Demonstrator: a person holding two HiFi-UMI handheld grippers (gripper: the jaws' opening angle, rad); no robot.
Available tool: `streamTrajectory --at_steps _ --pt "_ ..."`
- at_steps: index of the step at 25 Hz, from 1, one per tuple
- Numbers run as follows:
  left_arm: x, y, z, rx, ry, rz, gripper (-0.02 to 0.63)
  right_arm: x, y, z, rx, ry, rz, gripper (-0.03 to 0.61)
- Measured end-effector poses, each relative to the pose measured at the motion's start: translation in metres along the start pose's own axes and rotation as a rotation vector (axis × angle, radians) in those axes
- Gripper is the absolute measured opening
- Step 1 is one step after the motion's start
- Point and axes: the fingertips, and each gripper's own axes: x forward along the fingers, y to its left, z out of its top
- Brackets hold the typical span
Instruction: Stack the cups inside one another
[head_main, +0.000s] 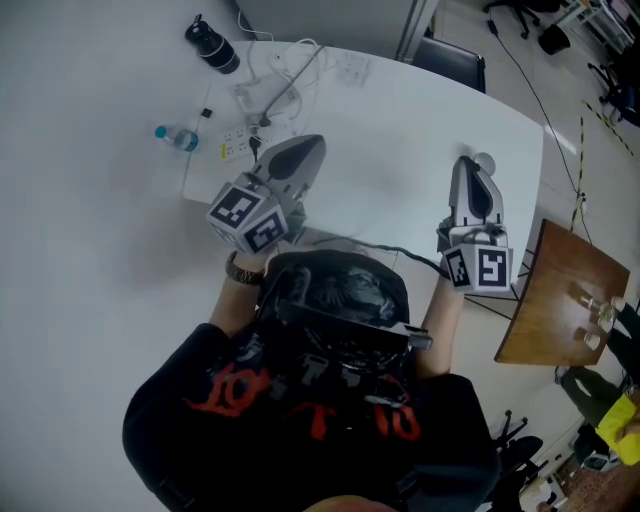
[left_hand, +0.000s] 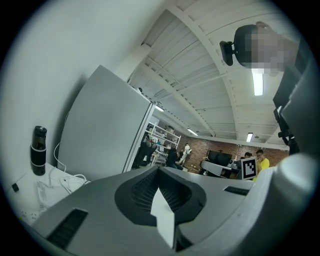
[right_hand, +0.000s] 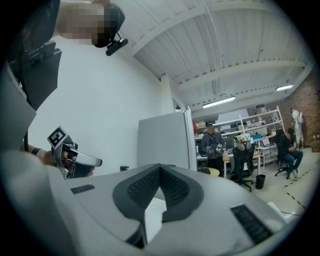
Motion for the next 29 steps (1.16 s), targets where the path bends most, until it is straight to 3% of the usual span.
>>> streamTrajectory --at_steps 5,15,20,29 --pt "0.0 0.005 0.007 0.016 -0.038 0.016 0.0 0.0 -0.002 0.001 -0.034 -0.001 -0.023 0.005" --pt "0.0 0.003 0.007 0.049 -0.036 0.007 0.0 0.001 0.0 0.0 -0.031 0.003 -0.012 0.005" --pt "-0.007 -0.012 0.002 0.07 -0.019 -0.076 0.0 -0.004 -0.001 -0.007 -0.01 0.024 -0.023 0.005" --pt "-0.019 -0.046 0.013 0.078 -0.099 -0.302 0.0 -0.003 -0.001 -0.004 -0.007 0.016 -0.012 0.005"
